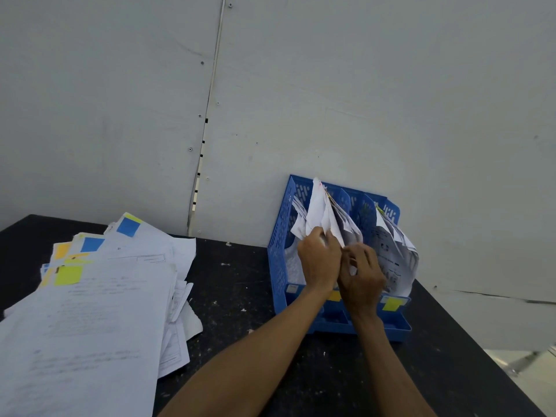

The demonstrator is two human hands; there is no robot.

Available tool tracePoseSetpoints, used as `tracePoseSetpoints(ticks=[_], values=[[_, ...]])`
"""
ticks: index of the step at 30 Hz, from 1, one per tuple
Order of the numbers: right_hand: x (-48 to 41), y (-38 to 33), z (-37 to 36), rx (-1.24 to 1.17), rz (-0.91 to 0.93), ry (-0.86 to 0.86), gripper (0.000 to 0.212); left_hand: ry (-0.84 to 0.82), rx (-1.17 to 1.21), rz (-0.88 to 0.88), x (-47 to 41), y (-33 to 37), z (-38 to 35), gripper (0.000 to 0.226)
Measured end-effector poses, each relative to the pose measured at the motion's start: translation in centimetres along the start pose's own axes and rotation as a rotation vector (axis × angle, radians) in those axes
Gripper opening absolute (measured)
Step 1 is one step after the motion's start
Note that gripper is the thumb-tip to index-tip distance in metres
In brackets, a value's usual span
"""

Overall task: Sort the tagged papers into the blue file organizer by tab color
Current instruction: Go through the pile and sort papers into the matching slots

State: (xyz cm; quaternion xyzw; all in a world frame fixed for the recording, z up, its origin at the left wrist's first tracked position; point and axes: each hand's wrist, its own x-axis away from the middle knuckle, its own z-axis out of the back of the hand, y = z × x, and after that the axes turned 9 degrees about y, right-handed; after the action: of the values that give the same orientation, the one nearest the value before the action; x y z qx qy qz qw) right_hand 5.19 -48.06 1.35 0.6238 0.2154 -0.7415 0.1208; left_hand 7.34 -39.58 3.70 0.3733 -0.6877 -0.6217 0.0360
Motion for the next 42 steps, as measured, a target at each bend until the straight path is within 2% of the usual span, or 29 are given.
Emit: tracePoseSetpoints(ticks=[5,10,14,17,20,22,24,27,31,35,39,42], values=[[0.2,0.1,0.2,-0.133,-0.1,-0.125,0.01,0.007,0.08,0.054,0.3,0.9,0.3,0.042],[-0.1,-0.7,0.9,-0.24,-0.162,-0.23,0.025,0.056,0.028,-0.013,0.2,1.0,0.6,0.038],[-0.3,-0.5,0.8,-0.23,-0.247,-0.331,0.057,0.048,0.043,-0.089,0.3,1.7,0.6,0.036],[-0.5,-0.1,0.5,-0.043,-0.301,-0.265,0.054,-0.083,0.052,-0.23,0.8,2.8,0.6,0.034],[-0.7,-0.1,0.5,0.118,-0.274,-0.175,0.044,-0.234,0.084,-0.277,1.2,4.3,0.7,0.027],[-1.0,-0.3,0.8,0.165,-0.276,-0.08,0.044,-0.291,0.119,-0.239,1.6,4.8,0.6,0.051],[-1.8,-0.9,1.2,0.115,-0.32,0.027,0.044,-0.294,0.178,-0.2,1.9,4.8,0.6,0.063],[-3.3,-1.0,1.8,0.096,-0.34,0.157,0.039,-0.318,0.196,-0.106,2.1,4.3,0.2,0.054],[-4.8,-0.6,2.3,0.077,-0.37,0.21,0.04,-0.474,0.026,0.144,2.4,3.2,-0.5,0.049],[-5.7,-0.8,3.2,0.006,-0.345,0.298,0.046,-0.642,-0.111,0.124,3.3,2.2,-0.6,0.049],[-5.6,-1.1,4.1,-0.045,-0.393,0.411,0.044,-0.716,-0.074,0.123,4.2,2.7,-1.0,0.064],[-6.0,-1.4,5.1,-0.047,-0.355,0.504,0.038,-0.78,-0.034,0.125,4.7,3.5,-1.5,0.069]])
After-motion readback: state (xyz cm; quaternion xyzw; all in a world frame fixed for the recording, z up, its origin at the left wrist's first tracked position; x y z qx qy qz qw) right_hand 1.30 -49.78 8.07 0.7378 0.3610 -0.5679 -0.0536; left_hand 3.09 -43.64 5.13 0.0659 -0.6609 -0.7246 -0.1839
